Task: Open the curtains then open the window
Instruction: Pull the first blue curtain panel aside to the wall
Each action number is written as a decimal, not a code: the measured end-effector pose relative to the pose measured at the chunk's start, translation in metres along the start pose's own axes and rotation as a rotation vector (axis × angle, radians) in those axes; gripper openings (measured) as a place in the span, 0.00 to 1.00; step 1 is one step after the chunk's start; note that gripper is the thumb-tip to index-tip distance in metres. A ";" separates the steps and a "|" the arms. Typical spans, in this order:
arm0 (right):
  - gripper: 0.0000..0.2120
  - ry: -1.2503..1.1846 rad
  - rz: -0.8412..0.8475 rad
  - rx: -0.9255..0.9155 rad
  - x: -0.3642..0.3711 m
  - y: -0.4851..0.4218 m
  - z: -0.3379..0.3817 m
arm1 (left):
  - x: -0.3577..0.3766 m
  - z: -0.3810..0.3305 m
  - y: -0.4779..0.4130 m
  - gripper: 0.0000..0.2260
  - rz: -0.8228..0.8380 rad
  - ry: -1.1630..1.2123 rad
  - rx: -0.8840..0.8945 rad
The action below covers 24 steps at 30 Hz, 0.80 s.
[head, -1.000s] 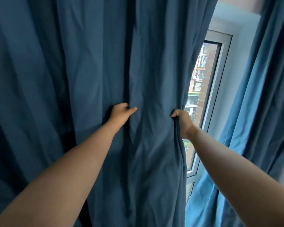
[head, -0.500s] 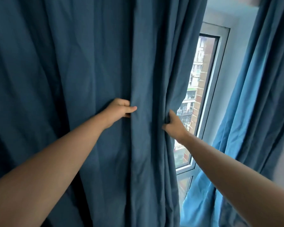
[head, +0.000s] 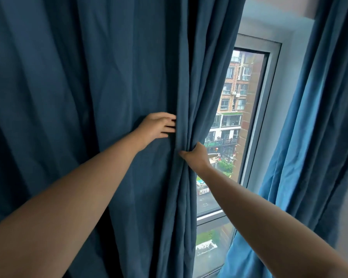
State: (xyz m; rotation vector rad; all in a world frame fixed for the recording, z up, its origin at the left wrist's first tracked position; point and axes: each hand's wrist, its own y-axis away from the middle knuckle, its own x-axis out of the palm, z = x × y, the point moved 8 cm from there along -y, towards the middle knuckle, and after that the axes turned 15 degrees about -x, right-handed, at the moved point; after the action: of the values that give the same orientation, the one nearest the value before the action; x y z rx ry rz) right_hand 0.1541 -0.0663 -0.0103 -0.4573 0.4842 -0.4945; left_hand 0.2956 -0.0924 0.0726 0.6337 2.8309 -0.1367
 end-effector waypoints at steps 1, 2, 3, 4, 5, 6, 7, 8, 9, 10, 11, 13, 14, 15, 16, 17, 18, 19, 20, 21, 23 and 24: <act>0.13 0.012 -0.015 0.012 -0.004 0.000 0.000 | -0.008 -0.004 0.002 0.13 -0.076 -0.049 0.069; 0.10 0.022 -0.023 0.029 -0.007 -0.001 -0.002 | -0.019 -0.007 0.007 0.13 -0.165 -0.091 0.139; 0.09 0.030 -0.025 0.044 -0.010 -0.002 -0.004 | -0.029 -0.008 0.013 0.12 -0.254 -0.148 0.200; 0.10 0.031 -0.030 0.054 -0.012 -0.003 -0.004 | -0.038 -0.008 0.018 0.12 -0.349 -0.244 0.262; 0.12 0.026 -0.031 0.058 -0.013 -0.003 -0.003 | -0.046 -0.008 0.025 0.11 -0.448 -0.389 0.331; 0.14 0.025 -0.037 0.051 -0.013 -0.005 -0.003 | -0.049 -0.008 0.034 0.11 -0.531 -0.568 0.411; 0.16 0.029 -0.038 0.044 -0.014 -0.005 -0.002 | -0.047 -0.008 0.041 0.12 -0.583 -0.747 0.518; 0.17 0.024 -0.035 0.035 -0.012 -0.005 -0.001 | -0.045 -0.007 0.048 0.13 -0.603 -0.907 0.646; 0.17 0.015 -0.037 0.028 -0.011 -0.006 -0.001 | -0.042 -0.004 0.053 0.14 -0.621 -1.062 0.769; 0.17 0.007 -0.040 0.024 -0.010 -0.005 -0.001 | -0.042 0.000 0.060 0.16 -0.664 -1.189 0.871; 0.17 0.004 -0.043 0.025 -0.010 -0.005 -0.001 | -0.046 0.001 0.063 0.19 -0.722 -1.266 0.922; 0.15 0.007 -0.039 0.038 -0.009 -0.004 -0.002 | -0.064 0.000 0.073 0.27 -0.892 -1.262 0.876; 0.15 0.011 -0.034 0.040 -0.008 -0.004 -0.003 | -0.077 0.000 0.077 0.30 -0.976 -1.190 0.799; 0.14 0.013 -0.031 0.043 -0.007 -0.003 -0.002 | -0.091 0.001 0.080 0.33 -1.031 -1.071 0.696; 0.14 0.012 -0.035 0.045 -0.005 -0.002 -0.002 | -0.105 0.005 0.079 0.35 -1.035 -0.906 0.578; 0.14 0.008 -0.043 0.048 -0.004 -0.002 -0.001 | -0.117 0.013 0.076 0.36 -0.986 -0.699 0.462; 0.15 -0.002 -0.047 0.046 -0.002 -0.002 0.000 | -0.126 0.022 0.069 0.37 -0.885 -0.465 0.358; 0.16 -0.015 -0.048 0.051 0.000 -0.001 0.001 | -0.131 0.033 0.061 0.34 -0.770 -0.239 0.262; 0.17 -0.027 -0.038 0.055 0.001 0.000 0.002 | -0.132 0.042 0.054 0.29 -0.667 -0.066 0.169; 0.18 -0.034 -0.026 0.060 0.004 0.002 0.005 | -0.130 0.050 0.049 0.23 -0.582 0.049 0.091; 0.19 -0.063 0.015 0.051 0.010 0.005 0.010 | -0.126 0.060 0.042 0.15 -0.440 0.152 -0.023; 0.20 -0.076 0.039 0.041 0.014 0.007 0.015 | -0.122 0.062 0.040 0.14 -0.356 0.171 -0.061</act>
State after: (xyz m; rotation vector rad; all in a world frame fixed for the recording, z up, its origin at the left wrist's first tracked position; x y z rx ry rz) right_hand 0.1757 -0.0639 -0.0070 -0.4252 0.4087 -0.4471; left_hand 0.4331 -0.1153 0.0416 0.1277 3.0738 -0.0583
